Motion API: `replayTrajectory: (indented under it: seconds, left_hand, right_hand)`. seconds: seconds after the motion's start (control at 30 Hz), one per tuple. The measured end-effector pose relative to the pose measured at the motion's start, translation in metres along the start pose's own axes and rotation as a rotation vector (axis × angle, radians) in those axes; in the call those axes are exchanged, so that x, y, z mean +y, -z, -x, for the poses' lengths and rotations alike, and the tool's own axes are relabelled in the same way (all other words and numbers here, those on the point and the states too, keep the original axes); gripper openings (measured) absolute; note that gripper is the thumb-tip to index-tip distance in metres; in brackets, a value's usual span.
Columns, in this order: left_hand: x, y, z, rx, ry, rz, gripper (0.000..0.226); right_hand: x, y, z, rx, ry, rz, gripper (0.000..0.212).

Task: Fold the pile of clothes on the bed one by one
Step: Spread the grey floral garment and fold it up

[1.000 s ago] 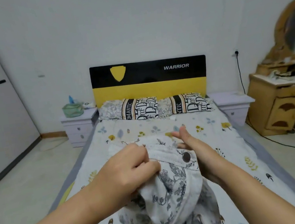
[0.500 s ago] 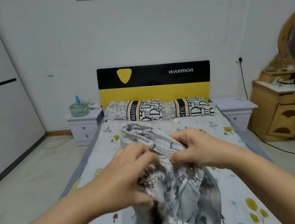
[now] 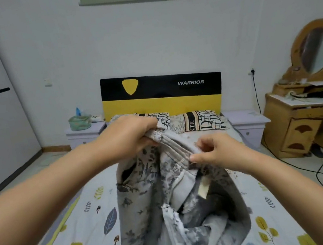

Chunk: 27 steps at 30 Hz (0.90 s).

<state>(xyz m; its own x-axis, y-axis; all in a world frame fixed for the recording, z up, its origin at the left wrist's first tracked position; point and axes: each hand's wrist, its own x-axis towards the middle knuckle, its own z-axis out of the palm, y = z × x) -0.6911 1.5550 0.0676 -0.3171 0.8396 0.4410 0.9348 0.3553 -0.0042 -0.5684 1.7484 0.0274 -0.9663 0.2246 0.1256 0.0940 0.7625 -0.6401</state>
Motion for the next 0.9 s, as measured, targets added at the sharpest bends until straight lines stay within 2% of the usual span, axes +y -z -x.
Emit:
replayTrajectory:
  seconds: [0.1, 0.2, 0.33, 0.37, 0.43, 0.5, 0.57, 0.67, 0.77, 0.83, 0.9]
  left_hand:
    - [-0.007, 0.001, -0.004, 0.036, 0.019, -0.017, 0.015]
    - [-0.015, 0.004, -0.007, 0.097, 0.041, 0.011, 0.028]
    - [-0.025, 0.006, -0.013, 0.106, 0.089, 0.006, 0.031]
    - [-0.029, 0.005, -0.013, 0.102, 0.103, 0.003, 0.032]
    - [-0.036, 0.002, -0.012, 0.092, 0.132, 0.002, 0.033]
    - [-0.044, -0.003, -0.008, 0.075, 0.196, -0.001, 0.031]
    - [-0.054, -0.009, -0.002, 0.024, 0.275, 0.008, 0.032]
    - [-0.069, -0.019, 0.007, -0.014, 0.365, 0.104, 0.036]
    - [-0.075, -0.021, 0.012, -0.012, 0.399, 0.18, 0.037]
    - [-0.074, -0.018, 0.014, -0.024, 0.429, 0.207, 0.036]
    - [-0.072, -0.017, 0.016, -0.031, 0.444, 0.231, 0.036]
  right_hand:
    - [0.043, -0.01, 0.015, -0.077, -0.134, 0.135, 0.034]
    - [0.083, -0.041, 0.035, -0.179, -0.321, 0.143, 0.039]
    - [0.119, -0.078, 0.059, -0.257, -0.481, 0.121, 0.02]
    - [0.121, -0.081, 0.063, -0.23, -0.506, 0.081, 0.015]
    - [0.123, -0.076, 0.066, -0.067, -0.525, -0.066, 0.015]
    - [0.116, -0.056, 0.064, 0.137, -0.528, -0.315, 0.019]
    - [0.105, -0.029, 0.061, 0.223, -0.529, -0.567, 0.022]
    - [0.094, 0.003, 0.056, 0.217, -0.539, -0.778, 0.019]
    - [0.091, 0.015, 0.052, 0.106, -0.506, -0.764, 0.008]
    - [0.091, 0.019, 0.051, 0.007, -0.441, -0.636, 0.031]
    - [0.089, 0.016, 0.049, 0.035, -0.411, -0.396, 0.054]
